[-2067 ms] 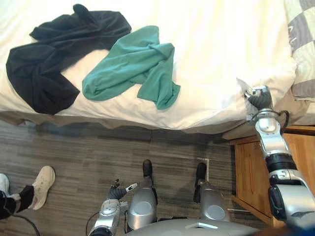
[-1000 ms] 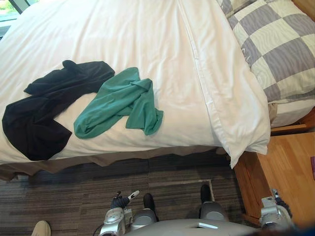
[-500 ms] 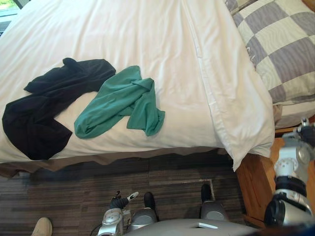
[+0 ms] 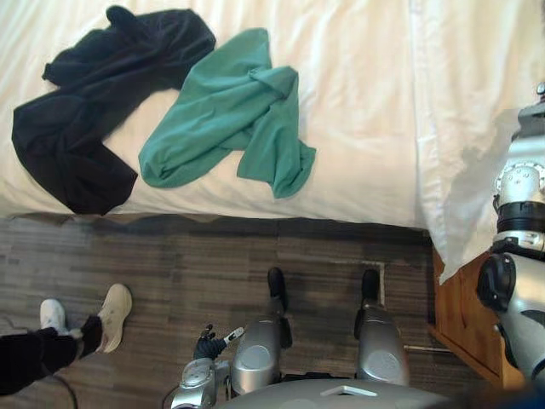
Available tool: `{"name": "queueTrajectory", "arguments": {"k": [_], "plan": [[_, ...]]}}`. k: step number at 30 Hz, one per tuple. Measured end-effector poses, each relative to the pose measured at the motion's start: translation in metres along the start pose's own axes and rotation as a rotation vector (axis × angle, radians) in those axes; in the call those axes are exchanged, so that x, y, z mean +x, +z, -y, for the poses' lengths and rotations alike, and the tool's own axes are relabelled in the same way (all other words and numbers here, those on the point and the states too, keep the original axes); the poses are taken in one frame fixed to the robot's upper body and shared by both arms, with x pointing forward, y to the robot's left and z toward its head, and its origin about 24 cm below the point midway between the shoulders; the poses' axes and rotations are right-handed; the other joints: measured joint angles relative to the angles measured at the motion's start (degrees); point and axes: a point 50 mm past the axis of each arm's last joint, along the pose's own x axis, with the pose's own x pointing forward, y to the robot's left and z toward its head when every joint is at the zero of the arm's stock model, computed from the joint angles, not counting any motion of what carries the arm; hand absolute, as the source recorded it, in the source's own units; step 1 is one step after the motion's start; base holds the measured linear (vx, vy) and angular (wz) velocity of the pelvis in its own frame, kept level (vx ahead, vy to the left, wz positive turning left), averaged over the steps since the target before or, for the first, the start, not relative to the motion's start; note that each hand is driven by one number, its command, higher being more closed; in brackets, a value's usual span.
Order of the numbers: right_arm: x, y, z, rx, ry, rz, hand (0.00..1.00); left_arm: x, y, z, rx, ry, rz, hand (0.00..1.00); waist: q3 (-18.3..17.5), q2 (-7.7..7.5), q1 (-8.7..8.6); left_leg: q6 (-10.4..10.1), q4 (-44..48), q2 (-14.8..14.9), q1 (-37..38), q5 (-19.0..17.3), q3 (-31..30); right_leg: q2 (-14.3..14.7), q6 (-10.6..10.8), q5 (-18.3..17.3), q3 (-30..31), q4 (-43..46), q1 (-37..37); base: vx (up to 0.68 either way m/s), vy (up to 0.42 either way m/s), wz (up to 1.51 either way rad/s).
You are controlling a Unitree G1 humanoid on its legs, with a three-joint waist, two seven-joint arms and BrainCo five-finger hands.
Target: Tidy the bed and pick cloth on bed and put in laundry
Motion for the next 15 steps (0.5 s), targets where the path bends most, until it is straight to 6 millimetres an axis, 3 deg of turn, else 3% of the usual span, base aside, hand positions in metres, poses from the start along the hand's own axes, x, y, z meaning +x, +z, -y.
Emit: {"name": "queueTrajectory", "arguments": {"k": [3,4,8,13,15], "plan": [[0.007,0.004,0.002,-0.01,-0.046,-0.005,1.0,0.001,0.006,0.007,0.016,-0.022,0.017,0.0,0.7,1.33,0.78,0.3,0.0,-0.5,-1.9,0.5,-0.8,-0.7,0.0,0.0,-0.7,1.1,-1.9,-0.01,0.034,0.19],[0.011,0.006,0.007,-0.025,-0.076,-0.008,1.0,0.002,0.01,0.012,0.031,-0.043,0.031,0.0,1.1,2.12,1.83,0.5,0.0,-0.9,-2.6,0.7,-0.7,-1.0,0.0,0.0,-0.7,1.8,-3.2,-0.01,0.033,0.04],[0.017,0.014,0.019,-0.05,-0.123,0.001,1.0,0.004,0.016,0.019,0.053,-0.066,0.047,0.0,2.0,3.87,1.87,1.0,0.0,-1.6,-4.9,1.3,-0.7,-1.9,0.0,0.0,-0.5,3.5,-6.1,0.0,0.026,0.04],[0.017,0.02,0.027,0.002,-0.128,0.03,1.0,0.007,0.026,0.025,0.068,-0.08,0.063,0.0,2.3,4.19,1.87,1.0,4.0,-2.1,-7.4,-0.3,-0.1,-2.8,2.0,-1.5,1.7,7.4,-9.1,-0.01,-0.002,-0.01],[0.009,0.01,0.034,0.034,-0.121,0.021,1.0,0.009,0.033,0.025,0.059,-0.077,0.077,0.0,2.9,3.19,1.9,1.0,9.0,-1.4,-9.0,-3.3,1.0,-3.0,1.8,-2.5,2.5,8.0,-9.1,-0.03,-0.035,-0.14]]}}
